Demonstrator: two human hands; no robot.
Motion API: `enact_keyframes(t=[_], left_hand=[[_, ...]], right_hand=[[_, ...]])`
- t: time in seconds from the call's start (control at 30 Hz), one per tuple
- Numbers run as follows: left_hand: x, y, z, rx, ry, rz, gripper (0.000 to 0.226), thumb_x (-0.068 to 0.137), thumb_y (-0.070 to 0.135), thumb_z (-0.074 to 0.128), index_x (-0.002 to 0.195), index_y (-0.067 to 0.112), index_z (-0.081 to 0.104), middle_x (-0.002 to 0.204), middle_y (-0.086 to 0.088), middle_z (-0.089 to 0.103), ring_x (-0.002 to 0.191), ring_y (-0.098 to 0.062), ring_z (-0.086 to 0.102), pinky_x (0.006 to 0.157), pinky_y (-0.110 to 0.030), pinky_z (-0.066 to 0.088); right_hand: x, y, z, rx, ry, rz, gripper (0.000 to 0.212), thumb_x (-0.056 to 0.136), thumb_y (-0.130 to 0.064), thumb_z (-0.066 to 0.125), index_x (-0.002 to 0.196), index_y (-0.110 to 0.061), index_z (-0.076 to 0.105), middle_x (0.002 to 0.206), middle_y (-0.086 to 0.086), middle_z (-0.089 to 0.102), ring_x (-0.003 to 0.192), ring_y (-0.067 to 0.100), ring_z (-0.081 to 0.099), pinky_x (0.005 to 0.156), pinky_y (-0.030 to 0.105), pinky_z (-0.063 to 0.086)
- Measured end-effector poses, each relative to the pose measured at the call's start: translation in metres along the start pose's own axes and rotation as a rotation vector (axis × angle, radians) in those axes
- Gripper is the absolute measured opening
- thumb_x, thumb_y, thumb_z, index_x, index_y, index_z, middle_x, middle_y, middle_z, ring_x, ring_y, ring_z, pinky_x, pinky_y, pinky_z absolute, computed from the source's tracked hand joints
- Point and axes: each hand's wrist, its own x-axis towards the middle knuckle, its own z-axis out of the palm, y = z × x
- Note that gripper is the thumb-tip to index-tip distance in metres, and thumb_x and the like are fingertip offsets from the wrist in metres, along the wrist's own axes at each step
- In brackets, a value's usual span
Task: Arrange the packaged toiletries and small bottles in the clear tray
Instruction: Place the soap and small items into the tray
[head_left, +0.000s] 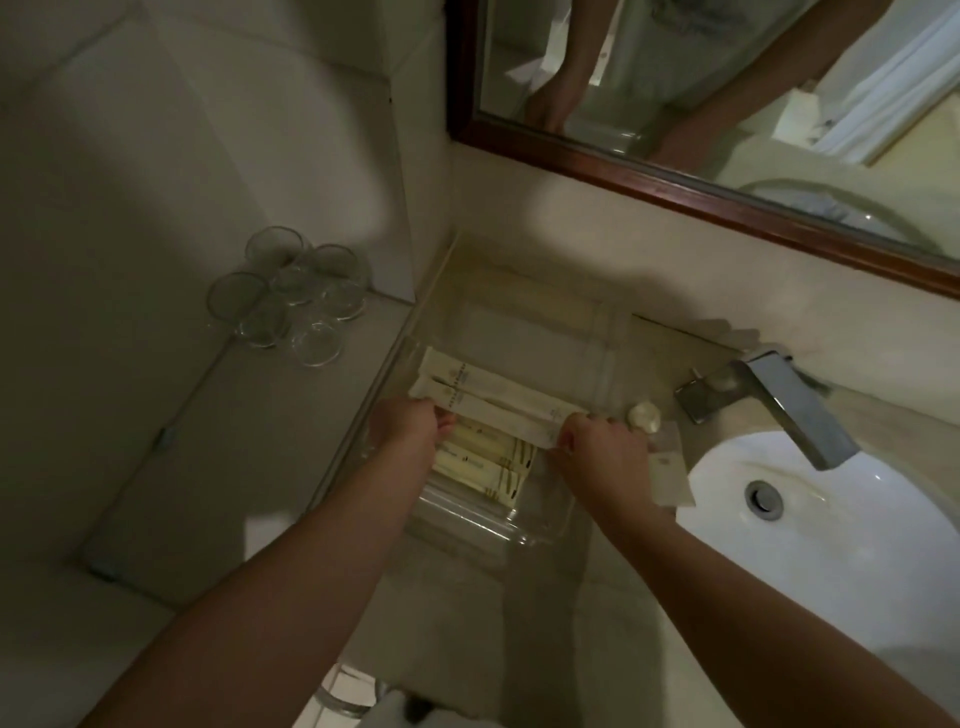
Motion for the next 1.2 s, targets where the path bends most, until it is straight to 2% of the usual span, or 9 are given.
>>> enact_keyframes(t=[0.1,0.23,0.4,0.47,0.67,0.83,0.93,1.1,1.2], left_hand=[[0.007,-0.003,-0.001,0.044,0.000,-0.007,0.012,0.096,0.007,0.046,0.095,0.000,0.056,0.064,-0.011,0.061,0.029,-0.007,0.056,0.030,-0.017,0.044],[0.010,-0.003,-0.002,0.101,-0.009,0.001,0.027,0.095,0.008,0.049,0.068,0.004,0.051,0.027,0.002,0.049,0.023,-0.004,0.048,0.028,-0.014,0.041],[-0.007,0.003,-0.005,0.054,0.033,-0.005,0.020,0.093,0.016,0.052,0.078,0.004,0.054,0.064,-0.008,0.056,0.047,-0.012,0.054,0.032,-0.015,0.044],[-0.028,0.002,-0.007,0.090,0.105,0.058,0.021,0.090,0.018,0.052,0.075,0.004,0.057,0.062,-0.008,0.056,0.048,-0.015,0.050,0.040,-0.020,0.044],[-0.089,-0.033,0.003,0.296,-0.076,0.263,0.020,0.088,0.014,0.050,0.071,0.008,0.060,0.057,-0.008,0.054,0.050,-0.019,0.049,0.050,-0.027,0.043],[-0.116,-0.064,0.009,0.479,-0.237,0.360,0.029,0.087,0.010,0.055,0.058,0.015,0.057,0.050,0.001,0.053,0.040,-0.008,0.051,0.050,-0.023,0.042],[-0.126,-0.073,0.006,0.523,-0.234,0.398,0.023,0.086,0.013,0.055,0.063,0.014,0.058,0.057,-0.003,0.057,0.047,-0.010,0.054,0.052,-0.024,0.043],[-0.140,-0.082,0.009,0.745,-0.216,0.622,0.005,0.081,0.018,0.064,0.086,0.016,0.063,0.079,0.001,0.064,0.069,-0.015,0.059,0.065,-0.029,0.048],[-0.143,-0.082,0.024,0.915,-0.227,0.812,0.037,0.075,0.021,0.067,0.110,0.026,0.057,0.101,0.004,0.060,0.081,-0.013,0.061,0.072,-0.028,0.052]], right_hand=[[-0.002,0.001,0.002,-0.019,0.013,-0.012,0.018,0.085,-0.044,0.060,0.086,-0.026,0.064,0.090,-0.002,0.068,0.084,0.023,0.060,0.070,0.033,0.030],[-0.006,0.000,-0.002,-0.018,-0.001,-0.035,0.017,0.087,-0.043,0.060,0.090,-0.026,0.063,0.095,-0.003,0.067,0.088,0.021,0.059,0.071,0.032,0.027],[-0.021,0.022,-0.015,0.180,0.185,0.056,0.014,0.089,-0.038,0.060,0.086,-0.025,0.063,0.082,-0.006,0.062,0.070,0.011,0.056,0.064,0.026,0.042],[-0.021,0.044,-0.019,0.282,0.213,0.186,0.011,0.089,-0.033,0.058,0.089,-0.022,0.060,0.084,-0.001,0.061,0.071,0.015,0.058,0.060,0.027,0.044],[0.013,0.086,-0.015,0.217,-0.059,0.316,0.048,0.091,-0.040,0.056,0.132,-0.017,0.047,0.123,0.015,0.056,0.105,0.032,0.061,0.078,0.037,0.049],[0.026,0.090,-0.007,0.345,-0.115,0.331,0.033,0.092,-0.031,0.051,0.121,-0.015,0.051,0.121,0.017,0.056,0.109,0.035,0.058,0.092,0.043,0.048],[0.022,0.093,-0.008,0.329,-0.106,0.279,0.030,0.090,-0.034,0.057,0.112,-0.015,0.052,0.111,0.013,0.060,0.100,0.032,0.061,0.087,0.044,0.052],[-0.011,0.070,-0.028,0.455,0.044,0.224,0.029,0.081,-0.045,0.065,0.093,-0.023,0.050,0.084,-0.002,0.058,0.074,0.018,0.058,0.061,0.030,0.043],[-0.037,0.034,-0.026,0.619,-0.001,0.160,0.032,0.075,-0.042,0.067,0.099,-0.026,0.053,0.087,-0.004,0.062,0.075,0.016,0.060,0.064,0.034,0.051]])
